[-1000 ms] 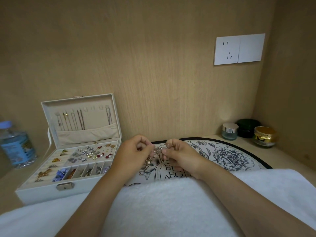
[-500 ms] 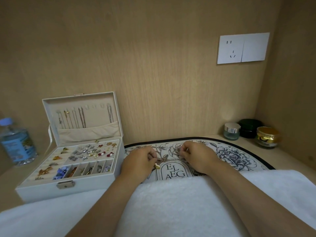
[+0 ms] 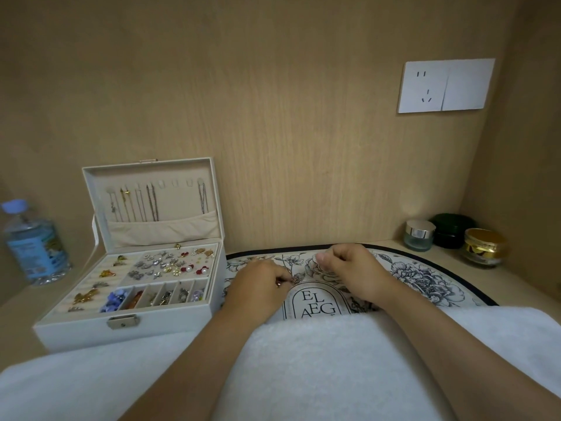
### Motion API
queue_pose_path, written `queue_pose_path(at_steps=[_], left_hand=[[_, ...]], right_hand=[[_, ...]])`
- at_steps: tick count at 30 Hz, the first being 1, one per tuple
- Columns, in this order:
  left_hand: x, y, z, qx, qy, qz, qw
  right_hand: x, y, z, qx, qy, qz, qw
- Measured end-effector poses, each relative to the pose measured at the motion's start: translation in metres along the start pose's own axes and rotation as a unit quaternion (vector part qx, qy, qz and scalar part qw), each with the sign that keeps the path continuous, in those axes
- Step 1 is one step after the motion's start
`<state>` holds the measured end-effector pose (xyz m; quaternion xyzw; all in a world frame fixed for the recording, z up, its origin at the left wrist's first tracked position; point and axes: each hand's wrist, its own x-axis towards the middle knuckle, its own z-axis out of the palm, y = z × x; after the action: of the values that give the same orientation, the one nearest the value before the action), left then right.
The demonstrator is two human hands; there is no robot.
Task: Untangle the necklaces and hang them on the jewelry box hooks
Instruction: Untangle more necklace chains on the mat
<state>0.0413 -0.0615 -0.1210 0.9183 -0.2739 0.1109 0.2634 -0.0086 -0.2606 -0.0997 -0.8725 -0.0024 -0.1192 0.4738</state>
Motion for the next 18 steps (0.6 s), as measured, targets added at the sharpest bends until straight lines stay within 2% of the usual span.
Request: queue_pose_path(at_steps=[4, 8, 13, 16, 18], left_hand=[[-0.003, 0.005, -0.001, -0.086, 0.036, -0.034, 0.995], [-0.006, 0.011, -0.006, -0.234, 0.047, -0.092, 0.967], [-0.008, 0.015, -0.01, -0.377, -0.01, -0.162, 0.912], [-0.007, 0.012, -0.005, -0.347, -0.035, -0.161, 0.923], [-0.005, 0.012, -0.002, -0.339, -0.038, -0.147, 0.929]], right_hand=[[0.004, 0.004, 0.002, 0.033, 0.054, -0.007, 0.998], [0.003, 0.006, -0.001, 0.001, 0.073, -0.021, 0.997], [0.0, 0.01, -0.003, -0.168, 0.03, 0.002, 0.985], [-0.004, 0.006, -0.003, -0.33, 0.018, -0.018, 0.944], [-0.004, 0.006, 0.002, -0.376, 0.032, -0.073, 0.923]])
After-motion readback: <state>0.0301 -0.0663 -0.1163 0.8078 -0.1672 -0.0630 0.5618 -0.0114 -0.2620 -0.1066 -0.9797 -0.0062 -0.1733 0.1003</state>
